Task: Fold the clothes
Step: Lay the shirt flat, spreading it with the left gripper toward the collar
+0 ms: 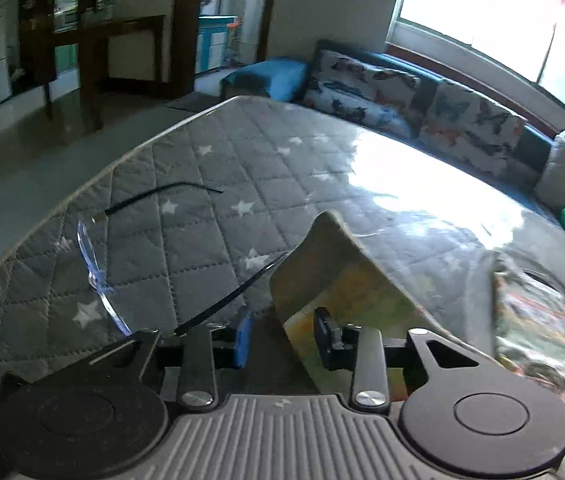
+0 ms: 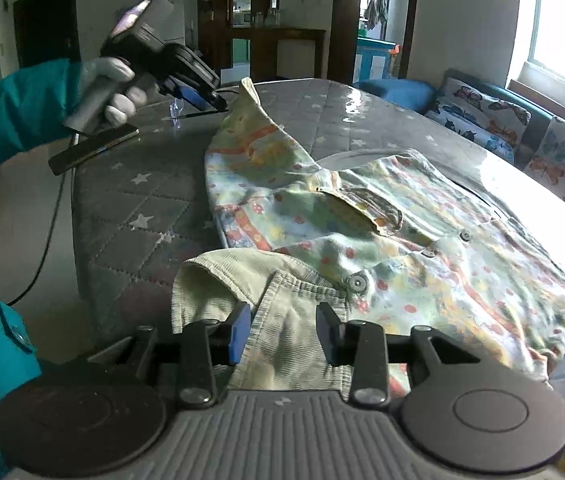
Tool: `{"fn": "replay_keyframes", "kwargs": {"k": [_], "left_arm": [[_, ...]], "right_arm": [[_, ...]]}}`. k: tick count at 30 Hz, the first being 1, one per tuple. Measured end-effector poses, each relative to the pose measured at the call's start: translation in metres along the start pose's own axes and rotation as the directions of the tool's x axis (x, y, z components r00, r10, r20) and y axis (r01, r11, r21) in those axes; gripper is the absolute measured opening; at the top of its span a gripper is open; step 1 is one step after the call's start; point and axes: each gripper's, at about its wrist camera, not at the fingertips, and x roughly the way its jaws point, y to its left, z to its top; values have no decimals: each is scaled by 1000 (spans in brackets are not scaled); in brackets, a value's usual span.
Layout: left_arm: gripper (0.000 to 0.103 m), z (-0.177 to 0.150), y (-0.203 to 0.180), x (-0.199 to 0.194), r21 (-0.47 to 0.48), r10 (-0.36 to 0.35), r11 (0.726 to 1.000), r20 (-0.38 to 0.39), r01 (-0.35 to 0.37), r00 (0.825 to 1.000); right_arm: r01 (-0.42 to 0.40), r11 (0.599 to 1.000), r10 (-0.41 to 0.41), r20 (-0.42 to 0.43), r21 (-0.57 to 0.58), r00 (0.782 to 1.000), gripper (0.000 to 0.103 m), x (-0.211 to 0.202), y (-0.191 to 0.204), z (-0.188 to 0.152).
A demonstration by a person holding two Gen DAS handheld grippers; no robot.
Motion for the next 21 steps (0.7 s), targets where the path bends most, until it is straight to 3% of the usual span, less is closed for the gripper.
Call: {"fn": "replay_keyframes", "kwargs": {"k": [5, 8, 15, 21], "left_arm": [[29, -9, -37, 12, 105, -39, 994, 24, 37, 999], [34, -14, -58, 19, 163, -60, 985, 35, 53, 998], [34, -9, -33, 16, 7, -3, 1000, 51, 3, 999], [36, -12, -35, 33, 43, 30, 999, 22, -31, 999]], "right_arm": [[-1, 1000, 1, -10, 7, 1000, 41, 1, 3, -1], [-1, 1000, 1, -16, 4, 1000, 41, 3, 6, -1], [0, 1000, 0, -6, 0, 1000, 44, 1, 6, 2], [3, 1000, -3, -3, -5, 1000, 44, 4, 8, 2]]}}
